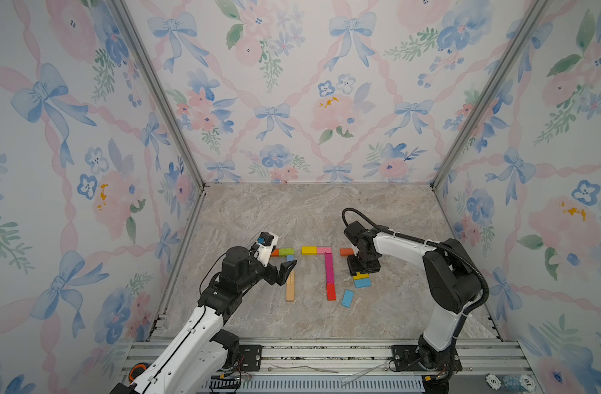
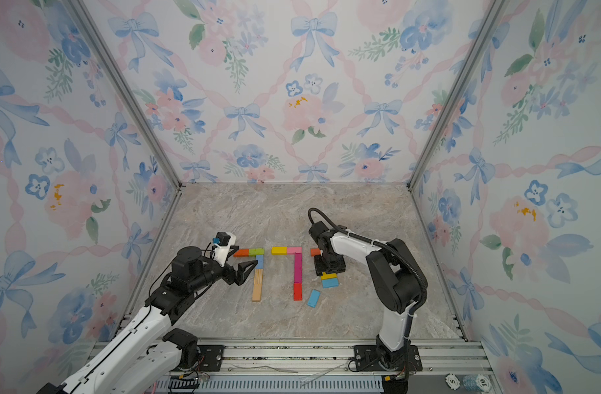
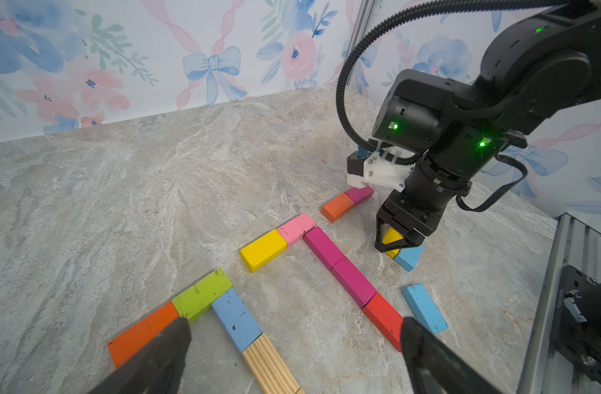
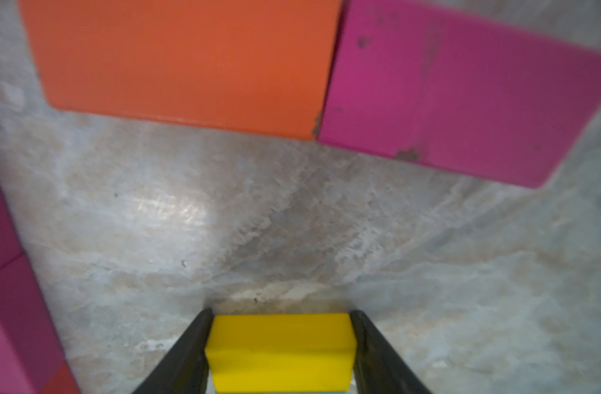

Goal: Assemble the number 7 with building blocks
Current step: Pick up the building block from the center of the board.

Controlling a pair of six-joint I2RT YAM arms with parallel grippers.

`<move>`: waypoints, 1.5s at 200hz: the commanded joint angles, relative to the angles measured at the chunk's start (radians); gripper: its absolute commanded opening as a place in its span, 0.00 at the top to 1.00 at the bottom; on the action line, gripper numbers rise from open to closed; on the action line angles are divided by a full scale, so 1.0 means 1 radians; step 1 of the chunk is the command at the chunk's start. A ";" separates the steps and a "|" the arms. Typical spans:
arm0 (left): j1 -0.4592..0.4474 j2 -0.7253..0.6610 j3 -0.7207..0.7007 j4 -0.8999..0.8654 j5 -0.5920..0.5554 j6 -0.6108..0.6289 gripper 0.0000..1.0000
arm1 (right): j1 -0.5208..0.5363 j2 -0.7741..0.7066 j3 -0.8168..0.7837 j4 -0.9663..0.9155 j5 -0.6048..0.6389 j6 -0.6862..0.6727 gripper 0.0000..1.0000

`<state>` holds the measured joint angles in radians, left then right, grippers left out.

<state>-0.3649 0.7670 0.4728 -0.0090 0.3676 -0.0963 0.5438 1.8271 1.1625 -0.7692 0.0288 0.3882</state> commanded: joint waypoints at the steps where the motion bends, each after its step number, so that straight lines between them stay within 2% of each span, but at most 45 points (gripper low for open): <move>1: 0.009 -0.008 -0.009 -0.008 0.016 0.019 0.02 | -0.052 -0.058 -0.068 0.029 -0.023 0.061 0.44; 25: 0.007 -0.013 -0.010 -0.008 0.017 0.020 0.02 | -0.116 -0.148 -0.117 0.030 -0.035 0.106 0.44; 59: 0.007 -0.016 -0.009 -0.006 0.023 0.018 0.02 | -0.313 -0.353 -0.254 0.016 -0.070 0.210 0.44; 81: 0.007 -0.024 -0.008 -0.003 0.022 0.017 0.02 | -0.429 -0.474 -0.353 0.004 -0.084 0.228 0.43; 103: 0.008 -0.028 -0.009 -0.002 0.026 0.017 0.02 | -0.491 -0.563 -0.425 -0.008 -0.095 0.230 0.43; 179: 0.006 -0.031 -0.011 0.001 0.036 0.012 0.02 | -0.490 -0.569 -0.558 0.119 -0.185 0.386 0.40; 191: 0.006 -0.033 -0.011 0.001 0.033 0.012 0.02 | -0.478 -0.567 -0.559 0.126 -0.190 0.395 0.35; 201: 0.006 -0.031 -0.010 0.001 0.033 0.012 0.02 | -0.470 -0.564 -0.554 0.121 -0.195 0.396 0.24; 242: 0.006 -0.031 -0.010 0.003 0.031 0.012 0.02 | -0.468 -0.600 -0.540 0.080 -0.176 0.367 0.06; 265: 0.006 -0.030 -0.011 0.001 0.031 0.012 0.02 | -0.478 -0.608 -0.508 0.071 -0.166 0.299 0.04; 300: 0.006 -0.031 -0.011 0.001 0.031 0.012 0.02 | -0.485 -0.529 -0.439 0.095 -0.211 0.148 0.02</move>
<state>-0.3649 0.7486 0.4728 -0.0086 0.3862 -0.0963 0.0662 1.2495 0.6662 -0.6785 -0.1543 0.6552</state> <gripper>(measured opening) 0.980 0.974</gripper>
